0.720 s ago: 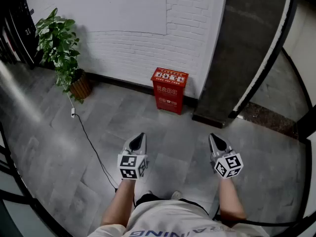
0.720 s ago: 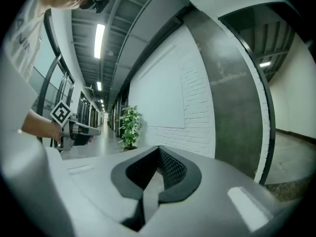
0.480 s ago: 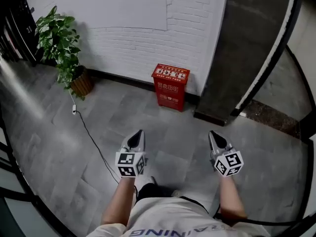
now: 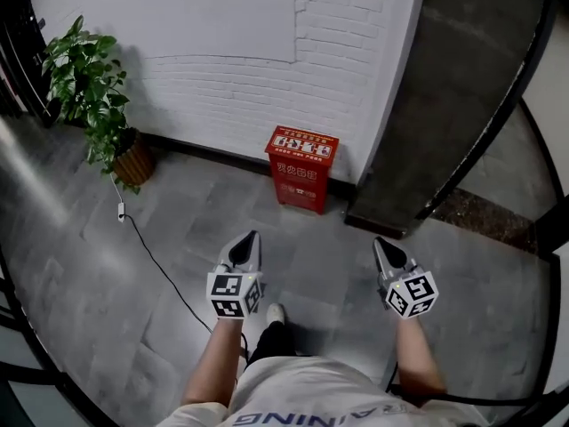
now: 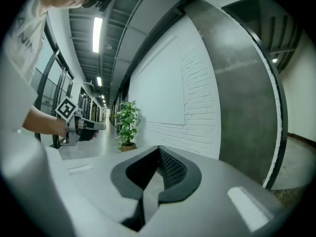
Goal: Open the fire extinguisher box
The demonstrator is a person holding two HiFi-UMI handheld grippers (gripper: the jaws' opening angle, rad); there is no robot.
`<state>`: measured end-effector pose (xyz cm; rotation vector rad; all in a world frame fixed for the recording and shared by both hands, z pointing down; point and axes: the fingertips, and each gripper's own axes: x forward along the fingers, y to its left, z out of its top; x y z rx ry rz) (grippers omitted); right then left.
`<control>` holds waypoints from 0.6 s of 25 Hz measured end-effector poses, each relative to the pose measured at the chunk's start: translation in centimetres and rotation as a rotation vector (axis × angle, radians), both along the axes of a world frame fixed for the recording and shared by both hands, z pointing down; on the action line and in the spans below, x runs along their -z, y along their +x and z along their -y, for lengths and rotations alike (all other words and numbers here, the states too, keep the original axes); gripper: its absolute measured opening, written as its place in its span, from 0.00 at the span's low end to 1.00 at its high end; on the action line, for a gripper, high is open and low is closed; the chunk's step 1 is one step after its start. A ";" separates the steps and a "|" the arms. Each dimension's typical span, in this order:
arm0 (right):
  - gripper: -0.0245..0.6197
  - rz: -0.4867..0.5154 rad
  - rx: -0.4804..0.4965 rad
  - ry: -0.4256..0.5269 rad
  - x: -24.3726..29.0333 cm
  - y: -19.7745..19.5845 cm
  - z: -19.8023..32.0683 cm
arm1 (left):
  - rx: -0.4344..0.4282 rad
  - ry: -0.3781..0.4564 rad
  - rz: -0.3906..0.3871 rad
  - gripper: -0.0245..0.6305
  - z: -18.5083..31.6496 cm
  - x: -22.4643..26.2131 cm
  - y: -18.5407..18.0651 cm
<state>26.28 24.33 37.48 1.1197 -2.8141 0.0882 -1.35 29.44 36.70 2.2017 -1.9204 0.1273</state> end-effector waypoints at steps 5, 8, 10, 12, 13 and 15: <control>0.05 -0.003 -0.037 -0.001 0.3 -4.8 6.9 | -0.034 0.014 -0.007 0.04 7.5 0.3 -4.8; 0.05 0.012 -0.063 0.004 1.2 -8.5 10.9 | -0.057 0.006 0.001 0.04 12.0 0.5 -8.5; 0.05 0.009 -0.071 0.003 1.6 -10.3 13.2 | -0.073 -0.004 0.005 0.04 14.9 0.5 -10.1; 0.05 0.001 -0.083 -0.008 1.3 -11.4 15.1 | -0.092 -0.012 0.003 0.04 17.2 0.2 -10.9; 0.05 -0.001 -0.087 -0.015 1.0 -11.8 16.0 | -0.100 -0.016 0.004 0.04 18.2 0.0 -11.2; 0.05 -0.006 -0.086 -0.029 0.4 -12.8 17.8 | -0.107 -0.026 0.007 0.04 20.2 -0.5 -12.0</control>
